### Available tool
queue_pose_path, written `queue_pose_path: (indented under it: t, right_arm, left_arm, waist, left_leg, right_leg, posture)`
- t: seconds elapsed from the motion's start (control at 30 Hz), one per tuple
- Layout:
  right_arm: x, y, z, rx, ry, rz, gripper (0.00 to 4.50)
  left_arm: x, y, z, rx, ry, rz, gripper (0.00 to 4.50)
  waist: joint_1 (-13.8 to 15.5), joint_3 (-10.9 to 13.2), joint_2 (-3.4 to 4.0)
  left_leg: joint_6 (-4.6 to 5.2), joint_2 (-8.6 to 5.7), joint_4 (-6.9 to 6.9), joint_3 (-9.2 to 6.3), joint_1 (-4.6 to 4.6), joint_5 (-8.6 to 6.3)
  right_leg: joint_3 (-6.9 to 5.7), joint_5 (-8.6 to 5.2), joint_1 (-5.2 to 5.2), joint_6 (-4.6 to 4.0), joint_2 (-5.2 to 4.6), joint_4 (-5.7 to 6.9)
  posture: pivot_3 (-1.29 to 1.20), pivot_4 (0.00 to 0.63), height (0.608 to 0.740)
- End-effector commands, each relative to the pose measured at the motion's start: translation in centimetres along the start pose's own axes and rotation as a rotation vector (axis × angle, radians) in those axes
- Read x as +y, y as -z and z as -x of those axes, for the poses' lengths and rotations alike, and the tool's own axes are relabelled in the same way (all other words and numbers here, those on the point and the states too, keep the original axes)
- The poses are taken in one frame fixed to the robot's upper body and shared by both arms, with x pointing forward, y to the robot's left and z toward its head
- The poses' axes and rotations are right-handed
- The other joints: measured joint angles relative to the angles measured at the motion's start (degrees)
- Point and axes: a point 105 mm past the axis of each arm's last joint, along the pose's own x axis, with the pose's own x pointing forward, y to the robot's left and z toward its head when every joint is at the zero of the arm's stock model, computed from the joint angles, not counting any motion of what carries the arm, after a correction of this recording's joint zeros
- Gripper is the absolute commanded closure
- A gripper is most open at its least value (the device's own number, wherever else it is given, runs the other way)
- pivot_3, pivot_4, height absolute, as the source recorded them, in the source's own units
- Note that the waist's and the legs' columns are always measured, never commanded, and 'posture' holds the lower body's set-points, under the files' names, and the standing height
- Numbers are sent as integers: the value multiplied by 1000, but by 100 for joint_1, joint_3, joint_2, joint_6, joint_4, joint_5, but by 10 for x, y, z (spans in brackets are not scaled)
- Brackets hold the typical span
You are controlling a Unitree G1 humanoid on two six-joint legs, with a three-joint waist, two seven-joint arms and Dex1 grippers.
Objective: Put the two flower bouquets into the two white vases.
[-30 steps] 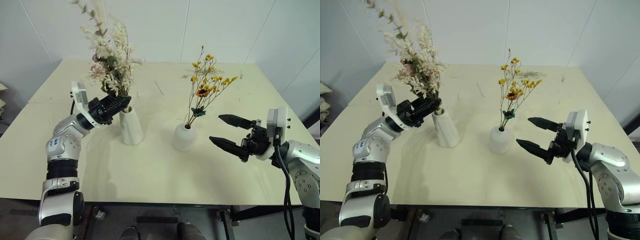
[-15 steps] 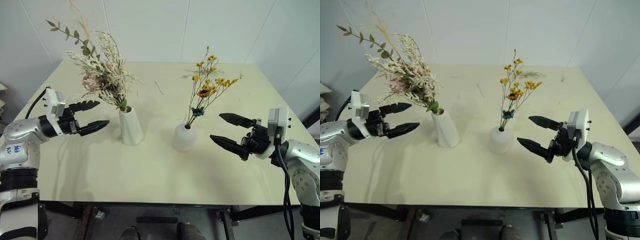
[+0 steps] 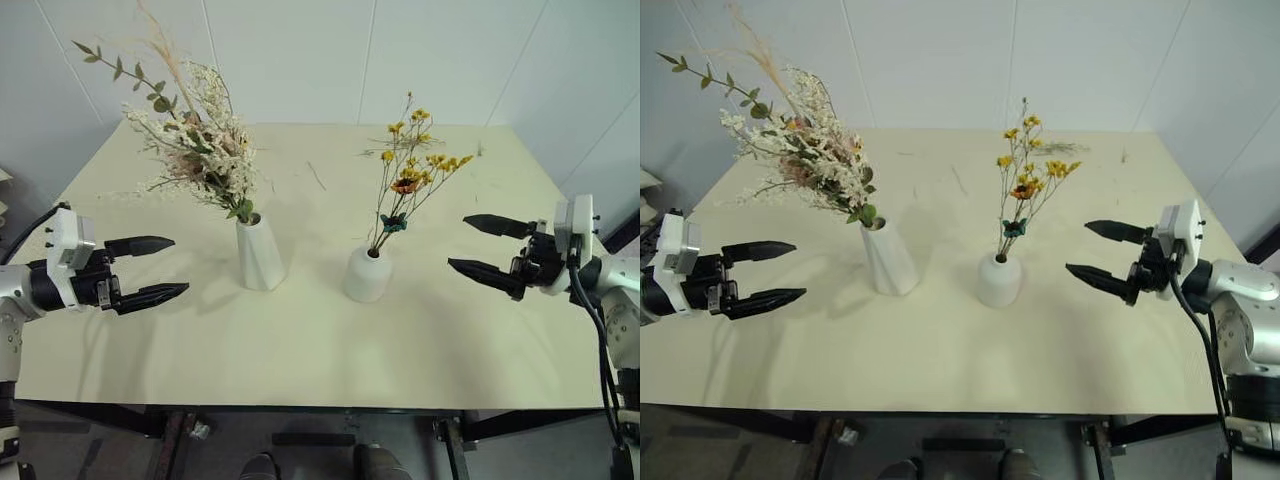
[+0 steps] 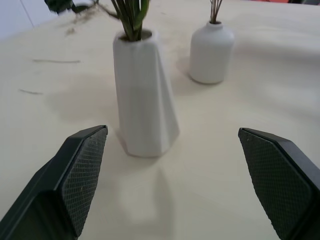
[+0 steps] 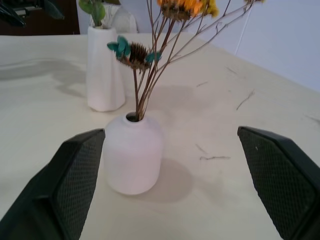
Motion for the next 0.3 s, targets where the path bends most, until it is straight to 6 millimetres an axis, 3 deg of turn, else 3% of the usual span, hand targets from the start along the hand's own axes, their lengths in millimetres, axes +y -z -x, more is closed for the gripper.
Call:
queue_pose_path:
  t: [0.03,0.3]
  right_arm:
    - [-5,-3,2,9,-11,55,0]
    - [-13,15,5,67,-16,83,0]
  left_arm:
    - [-7,-12,5,-41,-11,-55,12]
    - [-13,-14,6,-56,-30,-63,12]
  waist:
    - [0,0,0]
    - [-15,1,1]
  left_leg:
    - [0,0,0,1,0,0]
    - [0,0,0,5,0,0]
  right_leg:
    - [0,0,0,0,0,0]
    - [1,2,-2,3,0,0]
  posture:
    - [0,150,740]
    - [0,150,740]
